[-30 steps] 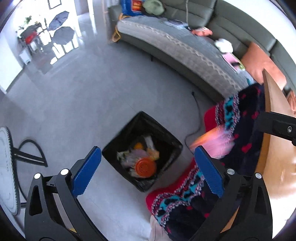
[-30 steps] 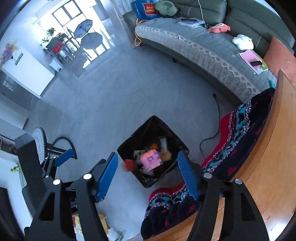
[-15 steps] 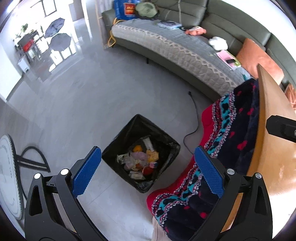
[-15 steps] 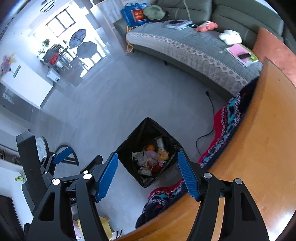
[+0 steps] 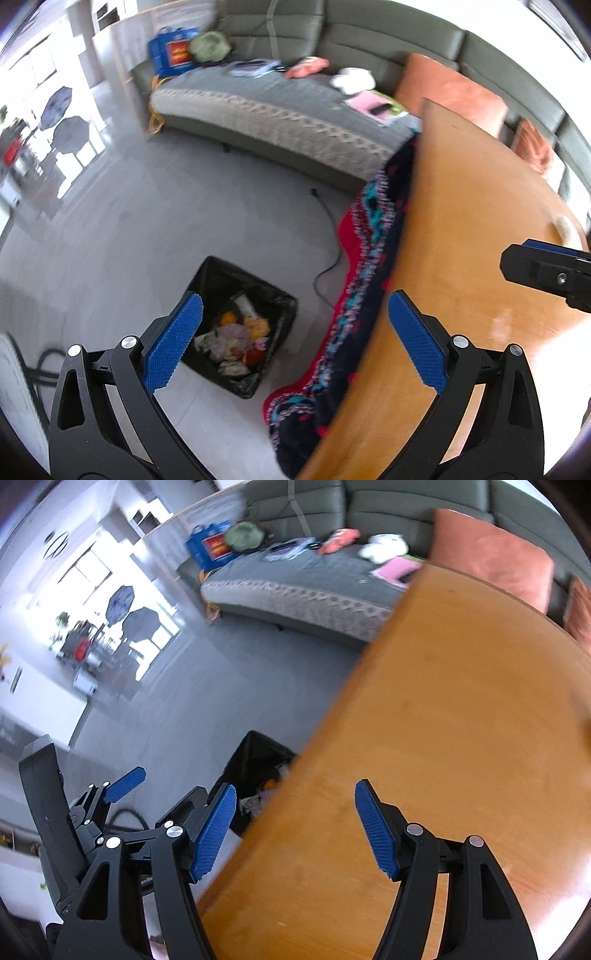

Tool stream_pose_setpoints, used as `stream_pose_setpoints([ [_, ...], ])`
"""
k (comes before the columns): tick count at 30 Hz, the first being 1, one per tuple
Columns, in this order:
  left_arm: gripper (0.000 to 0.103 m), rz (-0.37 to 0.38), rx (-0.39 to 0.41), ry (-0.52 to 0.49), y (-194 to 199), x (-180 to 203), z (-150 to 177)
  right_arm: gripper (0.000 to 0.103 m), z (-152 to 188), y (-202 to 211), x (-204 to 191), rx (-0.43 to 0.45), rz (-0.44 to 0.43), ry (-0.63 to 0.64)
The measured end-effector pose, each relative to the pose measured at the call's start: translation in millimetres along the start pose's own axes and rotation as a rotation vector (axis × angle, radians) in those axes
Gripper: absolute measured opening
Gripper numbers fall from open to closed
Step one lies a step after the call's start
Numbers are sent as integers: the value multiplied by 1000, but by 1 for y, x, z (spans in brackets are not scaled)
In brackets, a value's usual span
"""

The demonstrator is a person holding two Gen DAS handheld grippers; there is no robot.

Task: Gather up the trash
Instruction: 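Move both open tools back over the table toward the cup and bag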

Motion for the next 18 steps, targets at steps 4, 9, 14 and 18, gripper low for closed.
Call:
stream_pose_setpoints([
  [4, 97, 48, -17, -67, -12, 49, -3, 68, 14, 4, 57, 0, 37, -81],
  [9, 97, 102, -48, -152, -31, 109, -3, 68, 34, 6, 129, -9, 78, -191],
  [14, 97, 146, -91, -237, -56, 172, 1, 68, 55, 10, 205, -17, 132, -303],
  [18, 97, 172, -114, -288, -69, 210, 2, 68, 72, 14, 252, -23, 161, -371],
])
Point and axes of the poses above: each gripper's, at about its wrist camera, not at the fingertips, and y roughly against the way its jaws point, x to its right, z to its underside, the point moved 2 cm from there along -y, roughly the way its jaws point, and after that the axes turned 15 degrees about z, right-handed, at the moved point
